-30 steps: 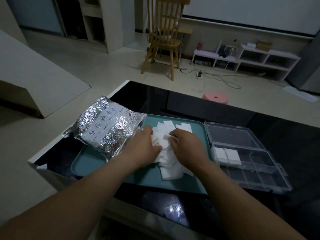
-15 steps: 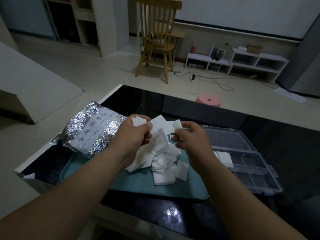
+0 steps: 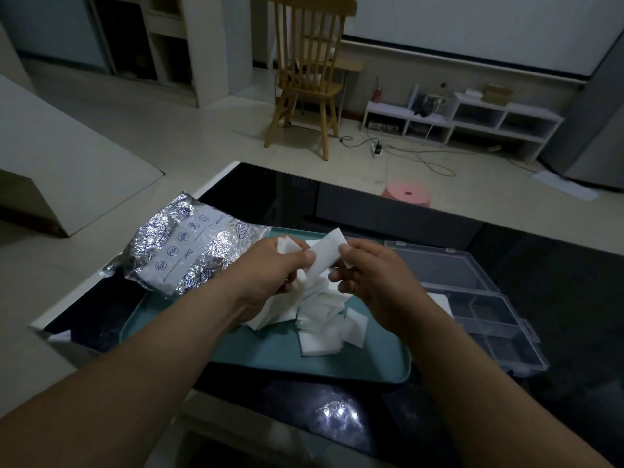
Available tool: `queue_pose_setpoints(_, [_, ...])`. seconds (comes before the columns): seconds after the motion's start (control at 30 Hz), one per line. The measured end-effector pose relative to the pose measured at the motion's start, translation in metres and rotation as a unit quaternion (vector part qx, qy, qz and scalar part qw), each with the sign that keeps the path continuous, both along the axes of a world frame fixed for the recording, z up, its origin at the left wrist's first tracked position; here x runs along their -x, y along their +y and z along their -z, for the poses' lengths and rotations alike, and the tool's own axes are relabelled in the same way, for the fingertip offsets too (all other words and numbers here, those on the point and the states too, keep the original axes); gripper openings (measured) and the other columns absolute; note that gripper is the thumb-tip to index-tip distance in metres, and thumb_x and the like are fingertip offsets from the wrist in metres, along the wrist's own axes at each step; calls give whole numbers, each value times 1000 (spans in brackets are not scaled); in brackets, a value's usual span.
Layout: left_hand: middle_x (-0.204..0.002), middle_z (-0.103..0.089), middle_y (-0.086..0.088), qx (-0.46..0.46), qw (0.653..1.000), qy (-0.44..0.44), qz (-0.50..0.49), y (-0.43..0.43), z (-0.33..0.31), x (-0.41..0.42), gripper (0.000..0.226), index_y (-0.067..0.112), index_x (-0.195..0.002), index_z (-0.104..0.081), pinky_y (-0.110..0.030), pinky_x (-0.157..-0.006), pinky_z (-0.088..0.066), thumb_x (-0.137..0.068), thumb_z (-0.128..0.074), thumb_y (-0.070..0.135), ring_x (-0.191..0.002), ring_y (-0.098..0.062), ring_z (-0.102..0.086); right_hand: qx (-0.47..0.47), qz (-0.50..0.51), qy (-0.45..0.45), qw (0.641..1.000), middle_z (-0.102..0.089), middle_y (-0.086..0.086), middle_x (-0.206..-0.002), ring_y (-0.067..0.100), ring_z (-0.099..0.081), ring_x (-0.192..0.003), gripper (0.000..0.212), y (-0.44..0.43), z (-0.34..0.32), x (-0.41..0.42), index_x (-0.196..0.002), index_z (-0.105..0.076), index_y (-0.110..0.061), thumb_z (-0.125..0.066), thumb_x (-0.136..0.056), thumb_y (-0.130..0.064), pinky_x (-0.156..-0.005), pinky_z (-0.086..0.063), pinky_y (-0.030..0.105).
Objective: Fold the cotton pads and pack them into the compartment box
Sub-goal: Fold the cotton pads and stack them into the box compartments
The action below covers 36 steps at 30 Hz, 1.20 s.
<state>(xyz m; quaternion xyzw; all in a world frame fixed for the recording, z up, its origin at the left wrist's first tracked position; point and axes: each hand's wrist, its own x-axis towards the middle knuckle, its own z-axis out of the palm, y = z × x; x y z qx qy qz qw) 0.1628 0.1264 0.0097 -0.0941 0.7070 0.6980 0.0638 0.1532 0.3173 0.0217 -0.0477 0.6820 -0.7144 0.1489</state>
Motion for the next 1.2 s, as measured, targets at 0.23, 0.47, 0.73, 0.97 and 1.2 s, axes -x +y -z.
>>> queue_pose_setpoints(0.23, [-76, -68, 1, 200, 973, 107, -39, -4, -5, -7, 6, 18, -93, -68, -25, -60, -41, -97, -66, 20, -64, -12, -60, -31, 23, -66, 997, -67, 7, -76, 11, -49, -55, 18, 10, -15, 5, -120, -58, -6, -50, -109, -19, -48, -36, 21])
queue_pose_setpoints(0.47, [-73, -71, 4, 235, 953, 189, 40, 7, -4, -10, 9, 31, -88, -65, -36, -67, -56, -96, -69, 30, -66, -11, -67, -8, 0, -169, 986, -62, 6, -71, 9, -45, -53, 32, 4, -10, 1, -124, -61, -1, -50, -110, -27, -46, -32, 20])
queue_pose_setpoints(0.73, [-75, -70, 11, 314, 924, 197, 89, 10, 0, -14, 6, 35, -100, -66, -27, -64, -47, -98, -67, 30, -67, 0, -62, -90, -4, -117, 989, -64, 6, -72, 12, -47, -55, 52, 2, -4, 1, -119, -65, -8, -49, -105, -55, -50, -36, 23])
queue_pose_setpoints(0.97, [-76, -70, 11, 291, 936, 169, 104, 2, -2, -9, 12, 29, -94, -71, -39, -70, -55, -92, -65, 19, -69, -8, -65, -245, -105, 24, 963, -71, 7, -107, 18, -66, -82, 22, 16, -10, 2, -118, -62, -24, -67, -99, -34, -70, -53, 34])
queue_pose_setpoints(1.2, [-81, -52, -4, -205, 977, -59, 9, 24, -6, -16, 34, 20, -122, -59, -22, -53, -43, -98, -64, 44, -66, -15, -58, -266, 157, 341, 888, -61, -8, -78, 3, -56, -69, 11, 0, -6, -6, -89, -61, -20, -67, -99, -17, -60, -45, 17])
